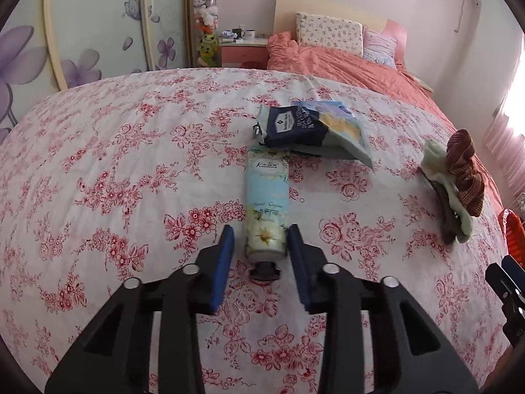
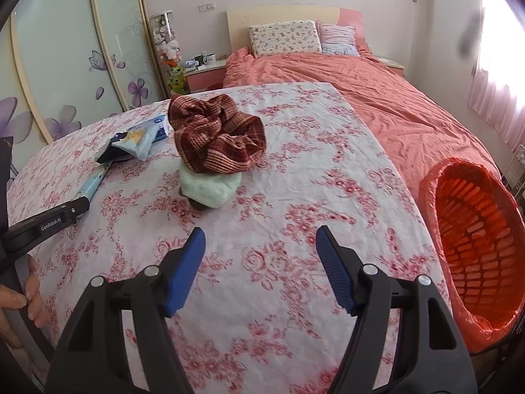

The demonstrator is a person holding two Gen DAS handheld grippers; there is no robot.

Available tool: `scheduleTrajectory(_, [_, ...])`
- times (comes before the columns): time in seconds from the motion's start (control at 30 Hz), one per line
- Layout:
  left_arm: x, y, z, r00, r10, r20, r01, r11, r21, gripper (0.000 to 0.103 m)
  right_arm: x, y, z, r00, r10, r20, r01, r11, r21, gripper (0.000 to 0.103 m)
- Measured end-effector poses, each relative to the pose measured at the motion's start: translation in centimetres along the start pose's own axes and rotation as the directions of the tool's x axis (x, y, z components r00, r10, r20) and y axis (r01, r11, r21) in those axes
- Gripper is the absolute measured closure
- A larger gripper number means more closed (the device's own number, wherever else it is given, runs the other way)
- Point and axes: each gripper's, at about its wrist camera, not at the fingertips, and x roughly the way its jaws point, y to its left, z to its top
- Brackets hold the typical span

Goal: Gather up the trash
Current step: 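Grasp the light blue hand cream tube by its cap with the left gripper, then grasp the brown plaid scrunchie with the right gripper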

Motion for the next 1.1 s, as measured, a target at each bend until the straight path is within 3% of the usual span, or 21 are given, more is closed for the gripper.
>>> scheduleTrajectory(0.13, [0.0, 0.3, 0.0, 1.0, -0.002, 0.0, 0.002, 1.0, -0.007, 0.075, 0.6, 0.8, 1.3, 0.999, 0.027, 0.018, -0.027, 1.0, 0.01, 0.035])
scheduleTrajectory(0.33, [0.2, -1.0, 0.0, 0.997, 0.075, -0.006, -0.075, 0.996, 0.053, 0.075, 1.5, 1.5, 3.9, 0.997, 0.064, 0.047, -0.066, 0.996, 0.057, 0.039])
scheduleTrajectory(0.57, [0.0, -0.7, -0.1, 0.998, 0.069, -0.006, -0.068, 0.997, 0.045, 0.075, 3.1, 2.8, 6.3, 0.998, 0.042, 0.054, -0.044, 0.998, 0.042, 0.042])
scheduleTrajectory(0.63, [0.1, -0.8, -0.1, 0.998, 0.067, -0.007, -0.067, 0.997, 0.044, 0.075, 3.9, 3.0, 6.7, 0.999, 0.039, 0.038, -0.04, 0.999, 0.033, 0.049])
scheduleTrajectory(0.7, [0.1, -0.8, -0.1, 0.998, 0.067, -0.007, -0.066, 0.997, 0.043, 0.075, 4.7, 2.9, 6.9, 0.999, 0.037, 0.015, -0.038, 0.999, 0.03, 0.073])
scheduleTrajectory(0.8, [0.1, -0.8, -0.1, 0.998, 0.066, -0.007, -0.066, 0.997, 0.041, 0.075, 4.5, 2.4, 6.6, 0.999, 0.047, 0.011, -0.048, 0.998, 0.029, 0.089])
scheduleTrajectory(1.1, [0.2, -0.8, -0.1, 0.998, 0.064, -0.007, -0.064, 0.997, 0.039, 0.075, -0.6, -1.9, 2.8, 0.998, 0.011, 0.058, -0.014, 0.999, 0.048, 0.092])
